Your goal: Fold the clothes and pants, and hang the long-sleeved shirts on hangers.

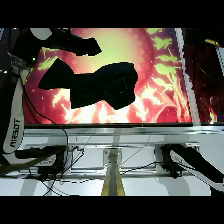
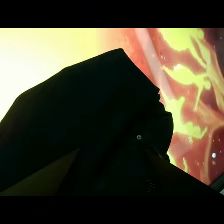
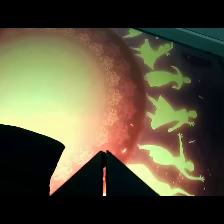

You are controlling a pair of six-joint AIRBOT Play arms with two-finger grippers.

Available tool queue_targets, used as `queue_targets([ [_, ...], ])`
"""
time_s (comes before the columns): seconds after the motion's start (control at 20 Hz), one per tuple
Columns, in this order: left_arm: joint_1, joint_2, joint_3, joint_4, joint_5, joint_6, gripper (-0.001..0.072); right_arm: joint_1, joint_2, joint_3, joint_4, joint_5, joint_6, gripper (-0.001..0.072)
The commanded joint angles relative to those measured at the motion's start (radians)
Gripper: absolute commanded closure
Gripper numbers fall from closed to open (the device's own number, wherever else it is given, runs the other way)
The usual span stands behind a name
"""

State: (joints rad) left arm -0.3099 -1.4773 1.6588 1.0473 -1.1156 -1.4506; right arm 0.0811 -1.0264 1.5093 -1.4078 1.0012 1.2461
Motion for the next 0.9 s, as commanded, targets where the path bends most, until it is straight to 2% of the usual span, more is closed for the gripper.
queue_targets([
  [0.0,0.000,-0.001,0.000,0.000,0.000,0.000,0.0289,0.001,0.000,0.000,0.000,0.000,0.000,0.0667],
  [0.6,0.000,-0.001,0.000,0.000,0.000,0.000,0.0289,0.001,0.000,0.000,0.001,0.000,0.000,0.0666],
  [0.85,0.000,-0.001,0.000,-0.037,0.000,-0.011,0.0289,0.001,-0.006,0.000,0.159,-0.018,0.001,0.0666],
])
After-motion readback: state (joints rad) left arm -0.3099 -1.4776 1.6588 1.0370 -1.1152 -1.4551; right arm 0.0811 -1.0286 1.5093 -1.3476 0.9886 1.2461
